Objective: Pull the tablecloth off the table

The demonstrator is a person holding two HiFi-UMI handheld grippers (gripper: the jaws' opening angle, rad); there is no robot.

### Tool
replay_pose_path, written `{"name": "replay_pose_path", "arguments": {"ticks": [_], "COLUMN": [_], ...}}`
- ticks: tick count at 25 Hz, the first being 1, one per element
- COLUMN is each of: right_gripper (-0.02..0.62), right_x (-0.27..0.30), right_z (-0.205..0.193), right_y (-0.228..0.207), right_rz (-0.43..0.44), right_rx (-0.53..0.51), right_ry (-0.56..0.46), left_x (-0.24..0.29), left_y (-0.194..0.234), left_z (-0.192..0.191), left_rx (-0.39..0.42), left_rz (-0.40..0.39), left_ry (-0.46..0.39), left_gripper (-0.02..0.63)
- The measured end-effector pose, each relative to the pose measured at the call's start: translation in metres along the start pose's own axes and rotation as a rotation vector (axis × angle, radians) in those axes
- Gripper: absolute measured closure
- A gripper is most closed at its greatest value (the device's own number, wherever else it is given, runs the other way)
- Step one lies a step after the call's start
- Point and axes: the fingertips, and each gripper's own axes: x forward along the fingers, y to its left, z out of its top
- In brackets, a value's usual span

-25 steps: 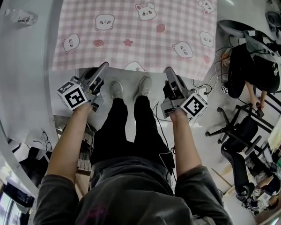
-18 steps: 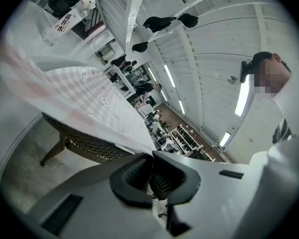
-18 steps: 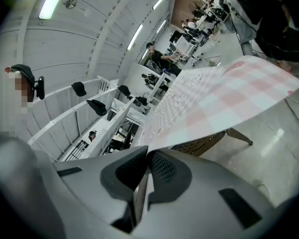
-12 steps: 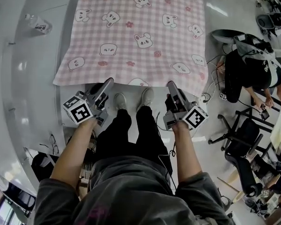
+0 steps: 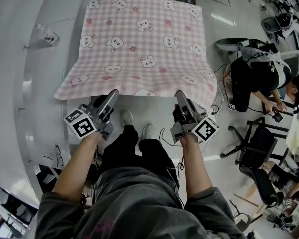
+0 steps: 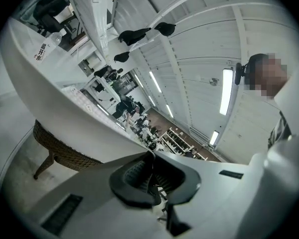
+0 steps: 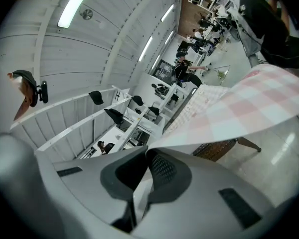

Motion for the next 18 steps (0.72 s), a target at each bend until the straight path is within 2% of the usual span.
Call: {"name": "replay_pose_path", "arguments": {"ticks": [4, 7, 9, 13, 15, 18], "right_gripper": [0.591, 0.591, 0.591, 0.591, 0.591, 0.591], "right_x": [0.001, -0.001, -0.007, -0.018, -0.02, -0.027], "right_z": [0.007, -0.003, -0.034, -0.108, -0.128, -0.151], "right_y": [0.012, 0.021, 0.015, -0.032, -0.032, -0.005], "right_rz": [0.024, 0.052, 0.071, 0.033, 0.033, 0.066], "right_rx": [-0.021, -0.046, -0.061, -0.105, -0.112, -0.124], "right_ry": [0.007, 0.018, 0.022, 0.041, 0.046, 0.05], "left_x": [-0.001, -0.016, -0.039, -0.079, -0.096, -0.129], "left_y": [-0.008, -0.009, 0.005, 0.061, 0.07, 0.062], "left_z": [0.01, 0.007, -0.019, -0.09, -0.101, -0.102], "left_rx": [0.023, 0.025, 0.021, -0.002, -0.003, 0.004], "left_rz": [-0.008, -0.012, -0.013, -0.019, -0.019, -0.019], "left_ry": [-0.028, -0.067, -0.102, -0.162, -0.176, -0.197], "left_gripper": [0.604, 0.604, 0.606, 0.606, 0.604, 0.606]}}
